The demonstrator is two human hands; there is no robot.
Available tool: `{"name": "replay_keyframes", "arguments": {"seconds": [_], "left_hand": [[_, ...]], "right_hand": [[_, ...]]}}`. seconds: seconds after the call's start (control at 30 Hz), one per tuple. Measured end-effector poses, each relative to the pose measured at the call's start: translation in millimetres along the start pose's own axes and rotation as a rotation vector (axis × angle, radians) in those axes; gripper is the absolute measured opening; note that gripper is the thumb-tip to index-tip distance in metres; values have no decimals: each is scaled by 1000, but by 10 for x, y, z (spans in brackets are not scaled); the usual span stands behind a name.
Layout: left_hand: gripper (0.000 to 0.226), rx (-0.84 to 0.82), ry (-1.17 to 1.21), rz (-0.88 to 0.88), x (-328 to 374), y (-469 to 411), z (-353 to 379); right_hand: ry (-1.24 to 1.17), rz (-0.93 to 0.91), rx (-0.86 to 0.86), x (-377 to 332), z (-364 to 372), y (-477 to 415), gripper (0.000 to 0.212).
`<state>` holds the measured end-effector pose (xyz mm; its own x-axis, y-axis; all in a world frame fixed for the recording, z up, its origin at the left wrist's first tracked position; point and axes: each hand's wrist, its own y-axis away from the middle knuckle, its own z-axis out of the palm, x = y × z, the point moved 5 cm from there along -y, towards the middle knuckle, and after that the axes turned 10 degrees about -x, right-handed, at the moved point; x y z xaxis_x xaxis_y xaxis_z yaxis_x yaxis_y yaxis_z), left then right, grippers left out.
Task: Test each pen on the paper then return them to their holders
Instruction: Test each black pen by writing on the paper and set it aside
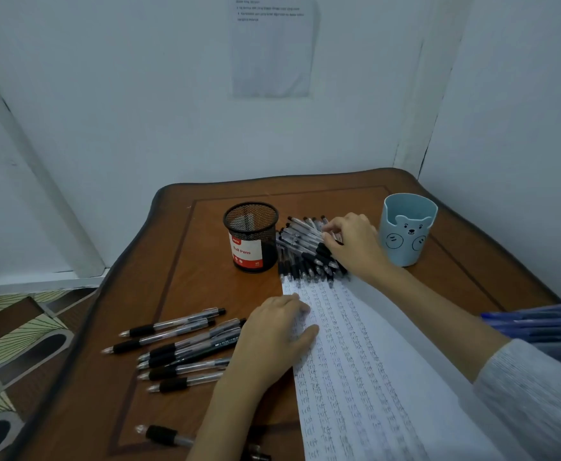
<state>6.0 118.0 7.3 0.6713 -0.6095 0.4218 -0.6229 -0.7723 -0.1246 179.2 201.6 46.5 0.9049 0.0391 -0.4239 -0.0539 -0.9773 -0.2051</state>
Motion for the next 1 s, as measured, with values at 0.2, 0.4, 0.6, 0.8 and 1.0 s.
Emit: {"name": "replay_keyframes", "arguments": {"seconds": [0.2, 0.4, 0.6, 0.8, 1.0], "left_hand": [[38, -11, 44, -43, 35, 21, 11], [36, -104, -27, -114, 126, 57, -28], [29, 146, -39, -131, 243, 478, -225], [26, 335, 43, -224, 22, 1065, -372], [24, 404, 62, -300, -253, 1485, -446]], "right_hand": [[-117, -56, -92, -14, -121, 451, 16], [-196, -80, -143, -81, -190, 907, 20], [-353, -56, -198, -303, -55, 1252, 22], [-462, -101, -312, -673, 133, 1610, 19], [-465, -238, -444, -1067, 341, 1962, 19]]}}
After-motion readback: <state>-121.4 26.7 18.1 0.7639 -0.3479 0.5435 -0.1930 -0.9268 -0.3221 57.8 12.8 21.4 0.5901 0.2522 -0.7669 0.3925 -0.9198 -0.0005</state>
